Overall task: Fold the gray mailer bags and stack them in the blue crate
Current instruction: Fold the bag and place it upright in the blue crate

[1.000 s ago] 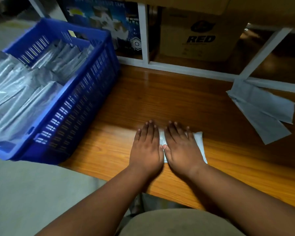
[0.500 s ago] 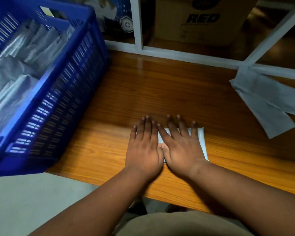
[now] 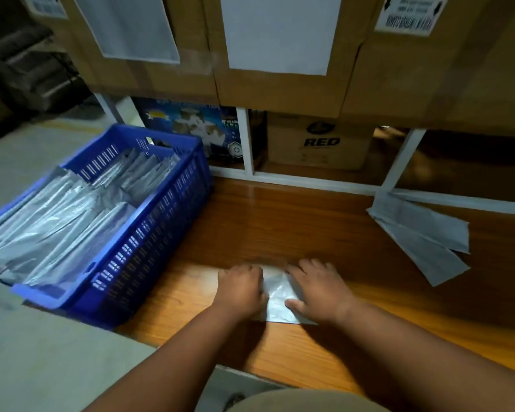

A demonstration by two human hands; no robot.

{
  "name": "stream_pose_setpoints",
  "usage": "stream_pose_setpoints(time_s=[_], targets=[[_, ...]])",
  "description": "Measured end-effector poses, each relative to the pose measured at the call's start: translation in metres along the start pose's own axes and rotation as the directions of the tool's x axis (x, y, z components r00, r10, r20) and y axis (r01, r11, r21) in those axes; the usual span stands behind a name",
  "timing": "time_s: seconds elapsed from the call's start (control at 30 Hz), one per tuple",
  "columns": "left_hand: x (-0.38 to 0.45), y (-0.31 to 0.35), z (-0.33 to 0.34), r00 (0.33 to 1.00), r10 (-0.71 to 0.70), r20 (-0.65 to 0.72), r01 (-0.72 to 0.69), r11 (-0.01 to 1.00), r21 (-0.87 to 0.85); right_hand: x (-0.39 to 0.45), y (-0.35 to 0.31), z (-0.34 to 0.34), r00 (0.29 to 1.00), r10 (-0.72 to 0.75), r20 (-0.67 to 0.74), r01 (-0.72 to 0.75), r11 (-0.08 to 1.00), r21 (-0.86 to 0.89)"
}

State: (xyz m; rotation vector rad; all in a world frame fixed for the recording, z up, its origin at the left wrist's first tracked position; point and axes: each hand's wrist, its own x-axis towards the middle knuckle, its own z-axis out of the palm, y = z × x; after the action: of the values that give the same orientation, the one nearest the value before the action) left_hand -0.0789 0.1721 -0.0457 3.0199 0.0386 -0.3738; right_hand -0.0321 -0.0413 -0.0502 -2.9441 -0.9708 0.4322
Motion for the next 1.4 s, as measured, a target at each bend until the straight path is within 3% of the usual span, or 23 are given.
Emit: stream_pose_setpoints(time_s=[0.07, 0.2, 0.33, 0.43, 0.57, 0.9, 1.13, 1.4], targets=[[0.000, -0.004, -0.012, 0.998, 0.054, 0.035, -0.051, 0.995, -0.082, 0.004, 0.005, -0.009, 0.999, -0.014, 0.043, 0.013, 0.999, 0.040], [-0.017, -0.014, -0.048, 0.991, 0.132, -0.036, -0.136, 0.929, -0.343, 0.019, 0.017, -0.028, 0.990, -0.118, 0.072, 0.099, 0.968, 0.230], [-0.034, -0.037, -0.100, 0.986, 0.123, -0.116, -0.158, 0.917, -0.367, 0.035, 0.021, -0.074, 0.980, -0.196, 0.020, 0.179, 0.928, 0.327], [-0.046, -0.056, -0.140, 0.980, 0.083, -0.182, -0.145, 0.921, -0.361, 0.052, -0.002, -0.125, 0.954, -0.296, -0.049, 0.299, 0.922, 0.245], [-0.060, -0.091, -0.181, 0.931, 0.020, -0.364, -0.112, 0.966, -0.232, 0.075, -0.052, -0.191, 0.893, -0.421, -0.157, 0.439, 0.892, 0.104], [-0.129, -0.214, -0.221, 0.772, -0.228, -0.593, 0.142, 0.972, -0.190, 0.144, -0.184, -0.296, 0.768, -0.579, -0.274, 0.596, 0.803, -0.025], [-0.156, -0.274, -0.214, 0.733, -0.350, -0.584, 0.248, 0.936, -0.250, 0.200, -0.266, -0.304, 0.714, -0.651, -0.256, 0.635, 0.757, -0.155], [-0.130, -0.296, -0.177, 0.835, -0.396, -0.382, 0.308, 0.912, -0.272, 0.259, -0.286, -0.255, 0.803, -0.594, 0.042, 0.591, 0.786, -0.184]])
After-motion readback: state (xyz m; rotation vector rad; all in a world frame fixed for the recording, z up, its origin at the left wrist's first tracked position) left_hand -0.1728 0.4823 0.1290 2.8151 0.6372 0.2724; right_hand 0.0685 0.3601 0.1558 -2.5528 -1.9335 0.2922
